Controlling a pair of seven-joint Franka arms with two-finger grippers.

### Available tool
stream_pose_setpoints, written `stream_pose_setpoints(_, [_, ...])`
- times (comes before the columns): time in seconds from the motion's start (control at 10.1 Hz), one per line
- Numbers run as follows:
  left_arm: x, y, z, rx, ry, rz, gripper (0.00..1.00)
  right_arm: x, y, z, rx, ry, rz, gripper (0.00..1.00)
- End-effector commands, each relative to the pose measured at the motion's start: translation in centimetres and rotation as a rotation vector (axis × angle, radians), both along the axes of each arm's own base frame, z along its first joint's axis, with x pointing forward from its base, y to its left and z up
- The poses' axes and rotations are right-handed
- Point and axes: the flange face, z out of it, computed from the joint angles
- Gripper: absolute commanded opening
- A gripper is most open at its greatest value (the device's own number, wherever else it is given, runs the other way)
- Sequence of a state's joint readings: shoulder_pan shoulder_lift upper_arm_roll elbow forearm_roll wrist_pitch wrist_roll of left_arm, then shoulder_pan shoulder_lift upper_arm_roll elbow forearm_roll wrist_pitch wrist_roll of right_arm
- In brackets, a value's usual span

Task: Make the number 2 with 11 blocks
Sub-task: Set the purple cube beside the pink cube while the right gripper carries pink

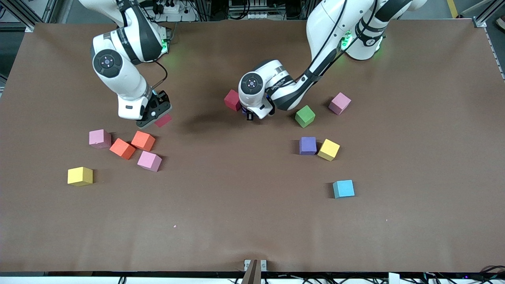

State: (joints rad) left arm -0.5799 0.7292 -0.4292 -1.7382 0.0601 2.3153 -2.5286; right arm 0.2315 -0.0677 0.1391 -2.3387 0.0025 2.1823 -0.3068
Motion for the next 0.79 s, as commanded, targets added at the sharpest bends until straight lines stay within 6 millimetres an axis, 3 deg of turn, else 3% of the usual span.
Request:
stream_pose_setpoints(0.0, [-2.4,-0.3,0.1,0.013,0.004,0.017,0.00,-1.2,0.1,0.2,-0.009,0.005,0.027,0.27])
stream_pose_setpoints(0.4, [-3.8,-1.4,0.1,0.009,-0.001,0.049,0.00,-1.3,0.1,0.4,-0.004,0.008,0.091,0.27])
stream_pose_setpoints(0.69, [-5.6,-2.7,-0.1,0.000,-0.011,0.050,0.00,-1.9,2.3,0.1,0.001,-0.005,0.132,0.25])
